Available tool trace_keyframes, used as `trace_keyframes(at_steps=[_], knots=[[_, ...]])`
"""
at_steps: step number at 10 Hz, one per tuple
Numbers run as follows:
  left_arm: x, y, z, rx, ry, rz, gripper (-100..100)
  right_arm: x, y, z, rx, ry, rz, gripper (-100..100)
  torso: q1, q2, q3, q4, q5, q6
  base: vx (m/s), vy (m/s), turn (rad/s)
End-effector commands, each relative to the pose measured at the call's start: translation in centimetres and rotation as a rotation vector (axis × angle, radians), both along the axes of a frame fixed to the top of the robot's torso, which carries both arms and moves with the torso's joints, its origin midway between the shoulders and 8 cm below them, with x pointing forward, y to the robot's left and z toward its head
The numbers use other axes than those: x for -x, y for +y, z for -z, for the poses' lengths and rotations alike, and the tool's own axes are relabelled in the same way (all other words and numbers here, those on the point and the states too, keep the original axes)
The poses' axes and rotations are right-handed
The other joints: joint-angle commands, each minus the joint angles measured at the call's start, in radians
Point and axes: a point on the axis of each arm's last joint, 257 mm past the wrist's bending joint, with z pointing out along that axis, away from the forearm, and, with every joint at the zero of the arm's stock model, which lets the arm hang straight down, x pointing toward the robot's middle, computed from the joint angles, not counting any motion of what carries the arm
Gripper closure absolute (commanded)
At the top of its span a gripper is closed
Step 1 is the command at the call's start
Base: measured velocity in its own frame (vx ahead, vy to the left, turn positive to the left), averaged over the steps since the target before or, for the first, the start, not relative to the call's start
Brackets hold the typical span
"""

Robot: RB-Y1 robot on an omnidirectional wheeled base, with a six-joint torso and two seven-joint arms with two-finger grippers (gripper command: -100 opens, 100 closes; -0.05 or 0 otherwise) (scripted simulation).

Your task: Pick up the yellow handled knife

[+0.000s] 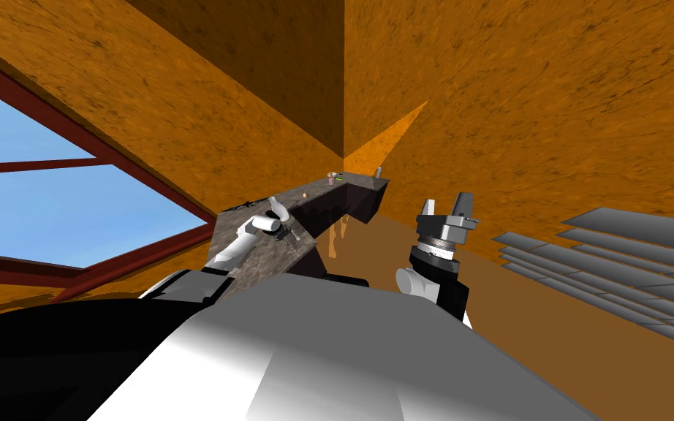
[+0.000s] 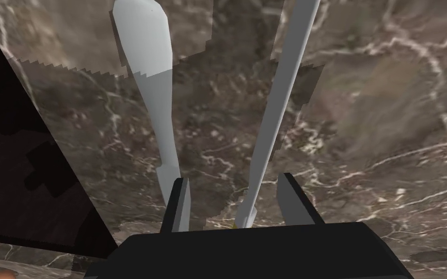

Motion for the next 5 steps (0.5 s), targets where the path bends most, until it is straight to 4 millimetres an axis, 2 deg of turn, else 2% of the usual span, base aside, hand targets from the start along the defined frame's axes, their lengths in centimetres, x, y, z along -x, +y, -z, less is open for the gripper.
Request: trace_keyframes(at_steps=[1,4,5], knots=[[0.00,0.00,0.00,0.000,0.000,0.000,100,0.00,0.00,0.00,0.000,0.000,0.000,0,0.000,0.000,0.000,0.000,0.000,0.000,0.000,0.000,0.000],[0.00,0.01,-0.01,0.000,0.000,0.001,100,0.00,0.00,0.00,0.000,0.000,0.000,0,0.000,0.000,0.000,0.000,0.000,0.000,0.000,0.000,0.000],[-0.01,0.01,-0.01,0.000,0.000,0.001,0,0.00,0.00,0.00,0.000,0.000,0.000,0,0.000,-0.001,0.000,0.000,0.000,0.000,0.000,0.000,0.000]])
